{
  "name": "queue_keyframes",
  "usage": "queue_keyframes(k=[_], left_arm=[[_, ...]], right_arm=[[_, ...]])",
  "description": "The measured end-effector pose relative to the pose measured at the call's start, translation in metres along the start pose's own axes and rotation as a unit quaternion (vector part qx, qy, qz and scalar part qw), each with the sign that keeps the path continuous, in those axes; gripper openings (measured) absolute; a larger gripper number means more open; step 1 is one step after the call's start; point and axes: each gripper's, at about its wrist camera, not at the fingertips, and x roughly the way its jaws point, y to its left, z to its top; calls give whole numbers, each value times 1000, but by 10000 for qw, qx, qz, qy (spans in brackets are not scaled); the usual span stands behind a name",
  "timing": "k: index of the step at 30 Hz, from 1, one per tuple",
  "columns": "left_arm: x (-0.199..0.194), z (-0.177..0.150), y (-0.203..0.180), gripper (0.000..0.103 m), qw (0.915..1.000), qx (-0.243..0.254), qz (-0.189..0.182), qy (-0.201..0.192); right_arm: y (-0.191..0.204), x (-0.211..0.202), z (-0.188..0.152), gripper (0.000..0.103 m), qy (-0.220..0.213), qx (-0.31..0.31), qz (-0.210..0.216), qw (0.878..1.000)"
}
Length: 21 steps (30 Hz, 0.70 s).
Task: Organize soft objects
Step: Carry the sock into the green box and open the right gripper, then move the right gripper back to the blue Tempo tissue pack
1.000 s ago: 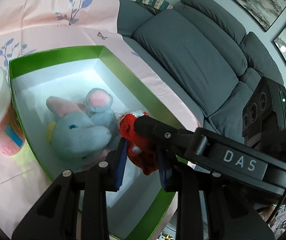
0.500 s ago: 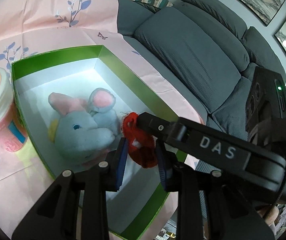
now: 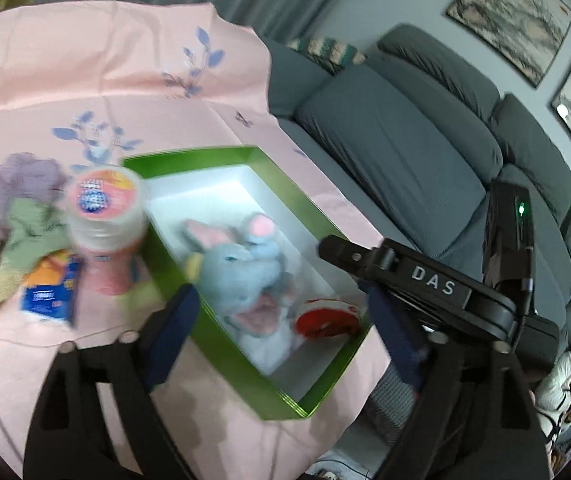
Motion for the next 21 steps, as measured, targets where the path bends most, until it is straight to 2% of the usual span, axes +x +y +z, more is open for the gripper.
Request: queue_keyframes(k=[2, 4, 6, 10, 14, 18, 21], left_arm=[[-19, -1, 10, 90, 9998, -116, 74, -174], [-35, -3, 20, 95, 9991, -241, 203, -299], [-52, -6, 31, 101, 9975, -354, 379, -478], [-85, -19, 57, 101, 9932, -562, 747, -688], [-112, -36, 88, 101, 9860, -798, 1266, -730], [-127, -54, 119, 102, 9718, -973, 1997, -789], [-135, -71, 147, 101, 9678, -1249, 2030, -811]], right_arm=[[7, -3, -1, 80, -46, -82, 23, 10000], [16, -6, -4, 85, -103, -193, 19, 9998], [25, -9, -6, 86, -145, -305, 32, 9994], [46, -9, -13, 87, -187, -588, -48, 9981], [69, -6, -20, 87, -176, -931, -106, 9954], [93, -1, -31, 88, -155, -1274, -309, 9913], [106, 4, -38, 88, -108, -1494, -357, 9881]])
